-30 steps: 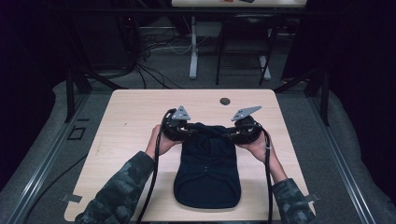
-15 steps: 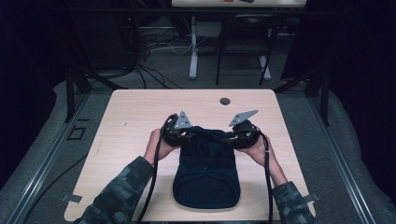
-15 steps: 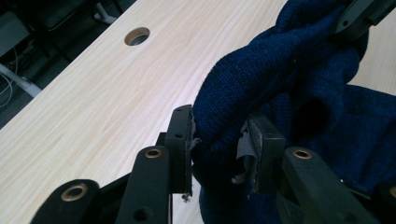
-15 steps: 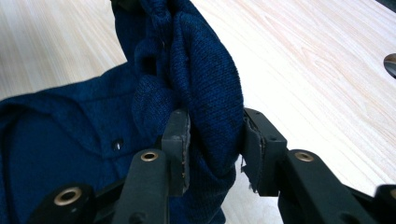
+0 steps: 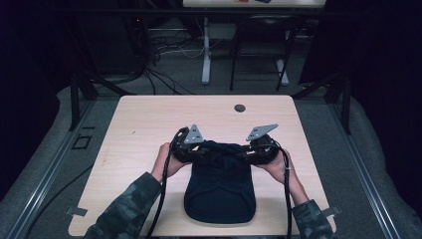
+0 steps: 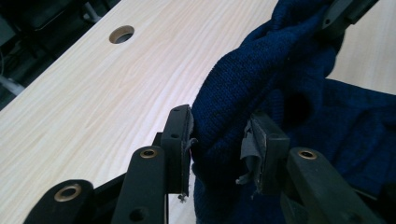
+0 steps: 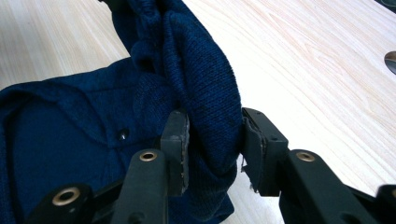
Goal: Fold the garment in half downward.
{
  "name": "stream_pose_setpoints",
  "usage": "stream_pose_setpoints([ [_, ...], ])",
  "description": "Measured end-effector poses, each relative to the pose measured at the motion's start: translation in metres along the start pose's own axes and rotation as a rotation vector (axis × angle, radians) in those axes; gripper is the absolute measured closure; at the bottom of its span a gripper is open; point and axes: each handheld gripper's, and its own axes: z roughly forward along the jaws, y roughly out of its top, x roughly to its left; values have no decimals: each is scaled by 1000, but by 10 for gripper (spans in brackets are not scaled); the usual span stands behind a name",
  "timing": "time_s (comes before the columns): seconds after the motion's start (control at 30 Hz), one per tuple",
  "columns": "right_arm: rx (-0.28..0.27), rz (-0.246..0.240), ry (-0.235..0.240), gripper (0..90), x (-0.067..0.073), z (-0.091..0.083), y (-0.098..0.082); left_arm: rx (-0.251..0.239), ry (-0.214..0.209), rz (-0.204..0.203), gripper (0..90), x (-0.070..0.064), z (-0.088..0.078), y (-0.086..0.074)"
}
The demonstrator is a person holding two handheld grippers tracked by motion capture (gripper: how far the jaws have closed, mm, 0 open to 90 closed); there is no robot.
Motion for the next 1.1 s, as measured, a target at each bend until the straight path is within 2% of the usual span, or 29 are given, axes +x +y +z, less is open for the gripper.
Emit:
stream_pose_setpoints([
  [0.43, 11, -20, 0, 625, 10, -1, -9, 5, -21, -1, 643, -10, -4, -6],
  [0.6, 19, -31, -2, 622, 15, -3, -12, 4, -35, 6, 643, -14, -7, -10],
  [1.1, 35, -60, -2, 620, 29, -4, -24, 4, -85, -8, 648, -27, -11, -21],
])
